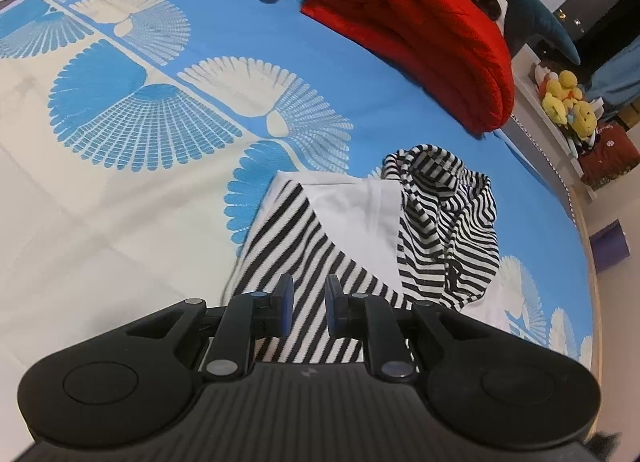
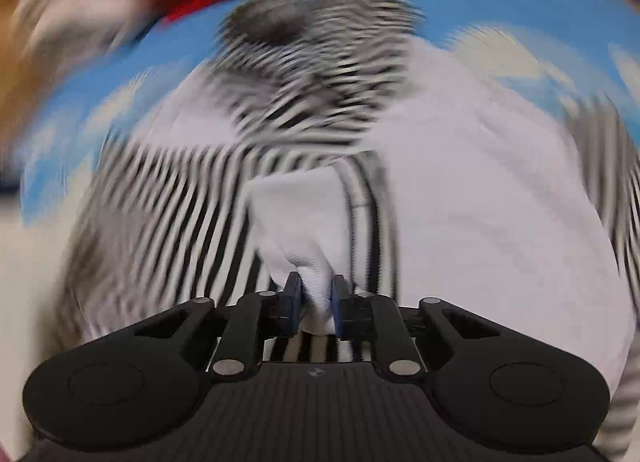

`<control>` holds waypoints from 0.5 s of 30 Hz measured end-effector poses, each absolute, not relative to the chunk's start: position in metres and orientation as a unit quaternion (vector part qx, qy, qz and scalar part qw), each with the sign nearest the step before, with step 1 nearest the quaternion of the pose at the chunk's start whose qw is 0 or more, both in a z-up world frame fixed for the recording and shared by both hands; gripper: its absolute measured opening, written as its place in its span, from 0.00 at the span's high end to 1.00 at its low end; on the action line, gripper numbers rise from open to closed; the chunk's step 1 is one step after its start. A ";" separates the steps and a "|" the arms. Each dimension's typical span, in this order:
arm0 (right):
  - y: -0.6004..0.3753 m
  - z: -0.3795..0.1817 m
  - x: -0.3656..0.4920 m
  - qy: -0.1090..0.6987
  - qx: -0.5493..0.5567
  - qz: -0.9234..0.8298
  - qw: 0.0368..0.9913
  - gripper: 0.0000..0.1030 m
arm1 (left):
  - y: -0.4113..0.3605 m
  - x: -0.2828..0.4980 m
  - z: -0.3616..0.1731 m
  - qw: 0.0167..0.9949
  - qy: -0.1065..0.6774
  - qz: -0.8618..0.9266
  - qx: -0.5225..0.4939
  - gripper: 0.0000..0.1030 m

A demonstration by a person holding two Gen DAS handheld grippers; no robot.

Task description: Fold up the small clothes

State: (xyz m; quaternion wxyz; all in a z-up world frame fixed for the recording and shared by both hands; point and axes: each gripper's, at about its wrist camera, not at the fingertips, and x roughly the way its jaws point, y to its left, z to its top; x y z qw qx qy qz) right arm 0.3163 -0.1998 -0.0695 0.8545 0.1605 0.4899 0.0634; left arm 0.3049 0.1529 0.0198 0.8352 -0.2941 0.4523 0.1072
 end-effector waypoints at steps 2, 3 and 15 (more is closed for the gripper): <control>-0.228 -0.050 0.309 0.437 0.207 0.017 0.875 0.87 | 0.148 0.307 0.019 0.836 0.455 0.100 -0.288 0.84; -0.240 -0.044 0.306 0.419 0.221 -0.001 0.881 0.87 | 0.146 0.307 0.018 0.837 0.457 0.097 -0.286 0.84; -0.308 -0.093 0.302 0.499 0.384 -0.099 0.770 0.60 | 0.141 0.309 0.004 0.829 0.473 0.103 -0.279 0.84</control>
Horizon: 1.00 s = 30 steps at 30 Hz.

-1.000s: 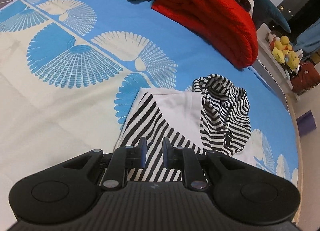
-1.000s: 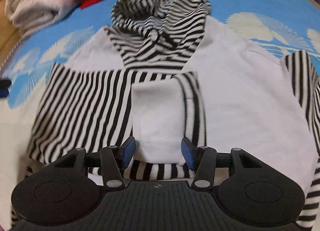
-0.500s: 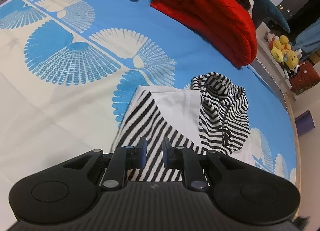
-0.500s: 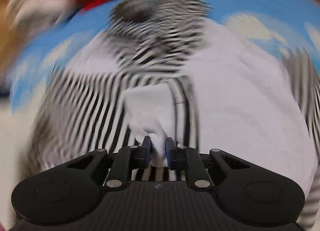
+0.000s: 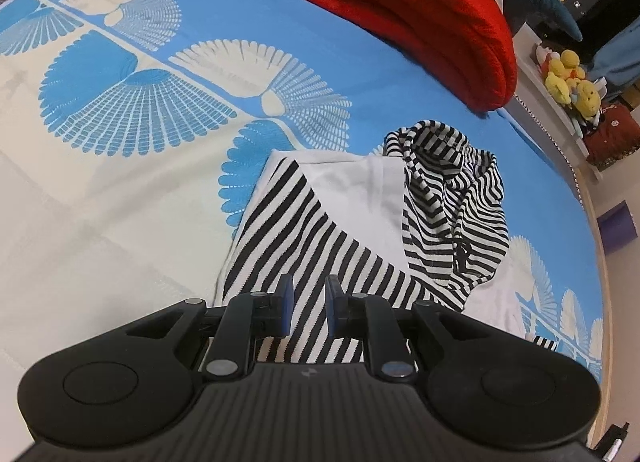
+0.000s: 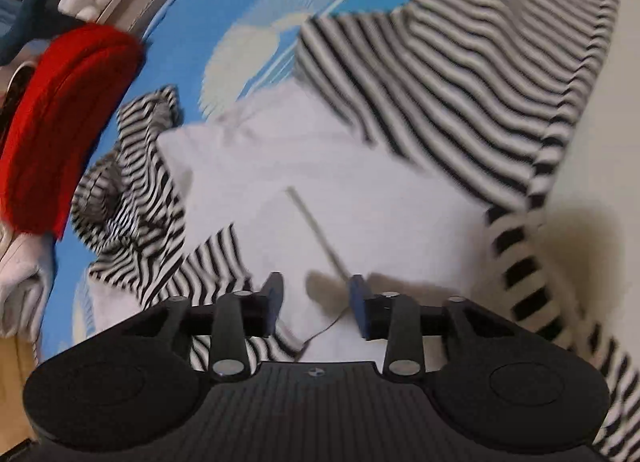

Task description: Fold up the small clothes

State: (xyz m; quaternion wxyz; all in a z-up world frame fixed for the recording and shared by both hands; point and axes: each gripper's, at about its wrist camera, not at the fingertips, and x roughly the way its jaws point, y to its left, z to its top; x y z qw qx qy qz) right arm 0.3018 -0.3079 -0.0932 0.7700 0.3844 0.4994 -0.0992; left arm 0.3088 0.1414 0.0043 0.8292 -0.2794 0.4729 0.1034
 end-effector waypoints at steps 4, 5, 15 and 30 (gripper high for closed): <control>-0.306 -0.103 0.300 0.512 0.380 -0.113 0.762 0.60 | 0.140 0.310 0.001 0.828 0.479 0.099 -0.275 0.84; -0.306 -0.103 0.300 0.511 0.377 -0.112 0.765 0.60 | 0.139 0.310 0.000 0.828 0.480 0.099 -0.274 0.84; -0.316 -0.054 0.287 0.398 0.384 -0.115 0.825 0.97 | 0.138 0.309 -0.021 0.818 0.503 0.093 -0.264 0.84; -0.318 -0.072 0.307 0.463 0.367 -0.054 0.805 0.54 | 0.106 0.305 -0.060 0.784 0.564 0.070 -0.248 0.82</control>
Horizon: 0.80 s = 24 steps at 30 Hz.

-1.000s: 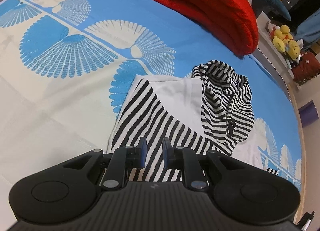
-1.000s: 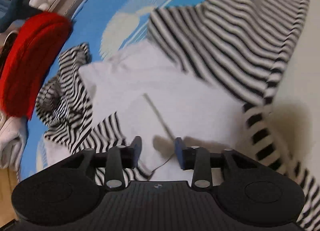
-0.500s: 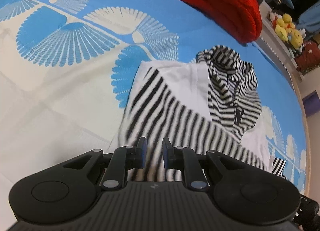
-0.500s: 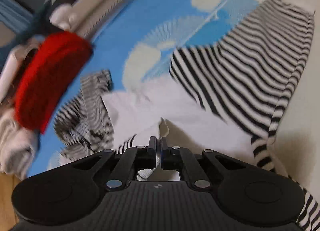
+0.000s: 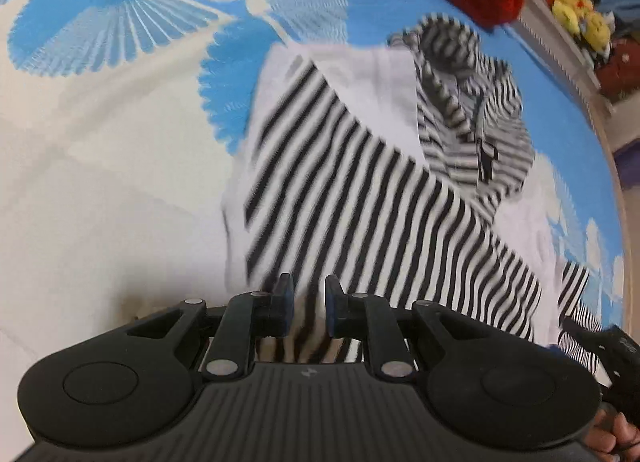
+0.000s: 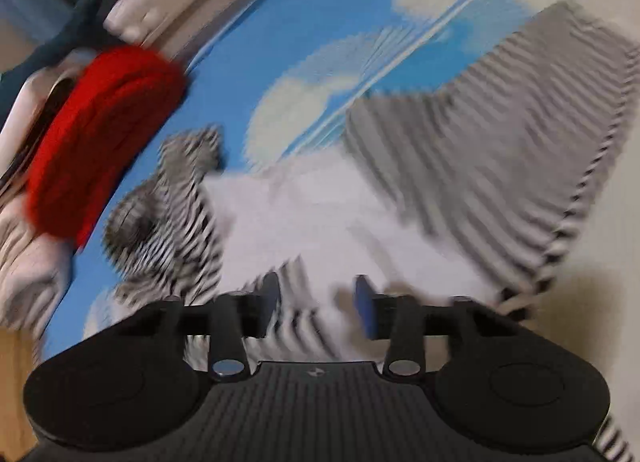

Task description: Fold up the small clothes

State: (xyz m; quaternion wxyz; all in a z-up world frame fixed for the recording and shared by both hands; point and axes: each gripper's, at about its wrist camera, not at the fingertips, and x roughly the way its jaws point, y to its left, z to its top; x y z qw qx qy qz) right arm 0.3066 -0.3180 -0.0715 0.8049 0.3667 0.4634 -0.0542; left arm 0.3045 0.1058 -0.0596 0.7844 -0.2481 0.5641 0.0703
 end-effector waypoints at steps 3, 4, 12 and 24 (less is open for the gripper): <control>-0.324 -0.102 0.309 0.538 0.364 -0.089 0.755 0.58 | 0.100 0.303 -0.073 0.765 0.585 0.075 -0.258 0.80; -0.328 -0.103 0.306 0.536 0.373 -0.092 0.752 0.58 | 0.098 0.302 -0.073 0.766 0.584 0.078 -0.257 0.80; -0.349 -0.060 0.309 0.472 0.338 -0.098 0.808 0.56 | 0.077 0.303 -0.077 0.766 0.594 0.066 -0.235 0.71; -0.498 -0.071 0.281 0.410 0.364 -0.252 0.798 0.57 | 0.043 0.299 -0.030 0.821 0.540 0.040 -0.184 0.67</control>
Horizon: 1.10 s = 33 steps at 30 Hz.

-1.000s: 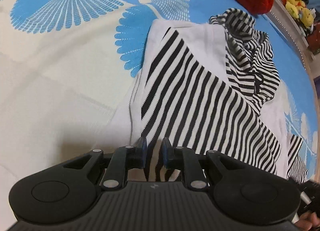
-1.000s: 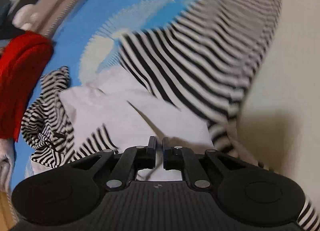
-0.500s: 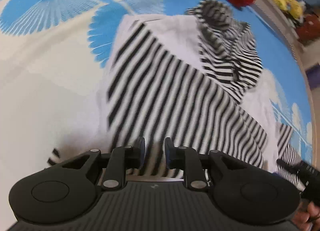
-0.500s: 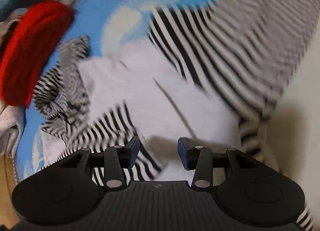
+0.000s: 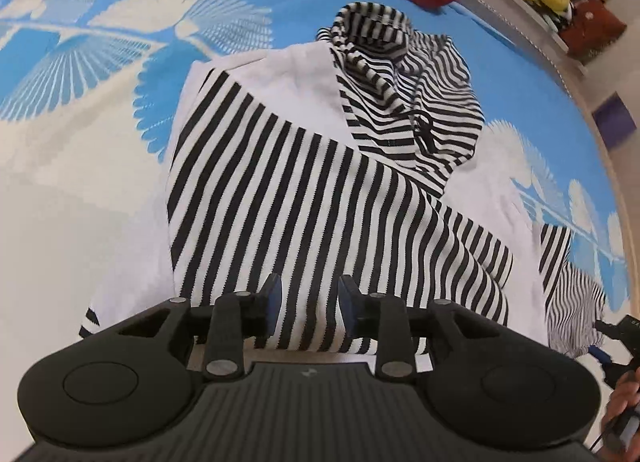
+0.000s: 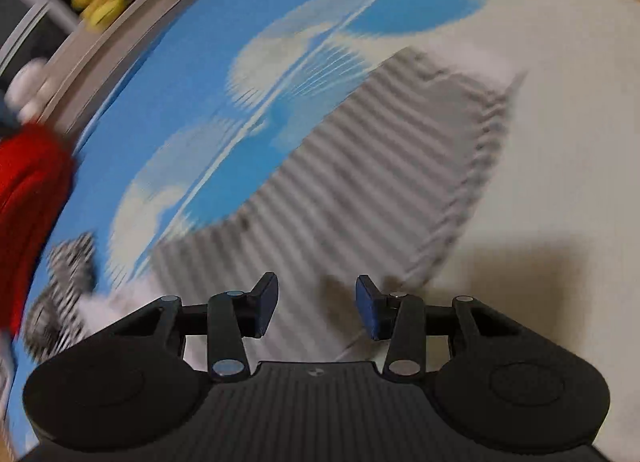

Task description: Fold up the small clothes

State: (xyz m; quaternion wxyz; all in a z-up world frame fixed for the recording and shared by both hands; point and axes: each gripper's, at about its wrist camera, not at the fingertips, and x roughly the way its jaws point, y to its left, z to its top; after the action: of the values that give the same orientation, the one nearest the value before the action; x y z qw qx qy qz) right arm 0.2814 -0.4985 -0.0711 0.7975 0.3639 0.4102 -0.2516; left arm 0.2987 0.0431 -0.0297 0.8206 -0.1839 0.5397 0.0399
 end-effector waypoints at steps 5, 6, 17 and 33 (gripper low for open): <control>-0.558 -0.084 0.263 0.385 0.383 -0.302 0.784 0.57 | 0.038 0.300 -0.027 0.823 0.538 0.039 -0.181 0.67; -0.567 -0.086 0.259 0.378 0.388 -0.308 0.782 0.57 | 0.038 0.300 -0.026 0.823 0.537 0.039 -0.182 0.67; -0.585 -0.108 0.262 0.358 0.409 -0.315 0.778 0.56 | 0.040 0.300 -0.026 0.828 0.530 0.044 -0.176 0.67; -0.585 -0.113 0.258 0.337 0.407 -0.332 0.781 0.66 | 0.033 0.301 -0.030 0.826 0.536 0.036 -0.168 0.67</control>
State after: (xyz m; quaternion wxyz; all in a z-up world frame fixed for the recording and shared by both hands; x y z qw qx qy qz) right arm 0.2578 -0.5852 -0.1127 0.7811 0.4074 0.3368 -0.3324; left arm 0.3007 0.0333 -0.0295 0.8264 -0.1685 0.5360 0.0364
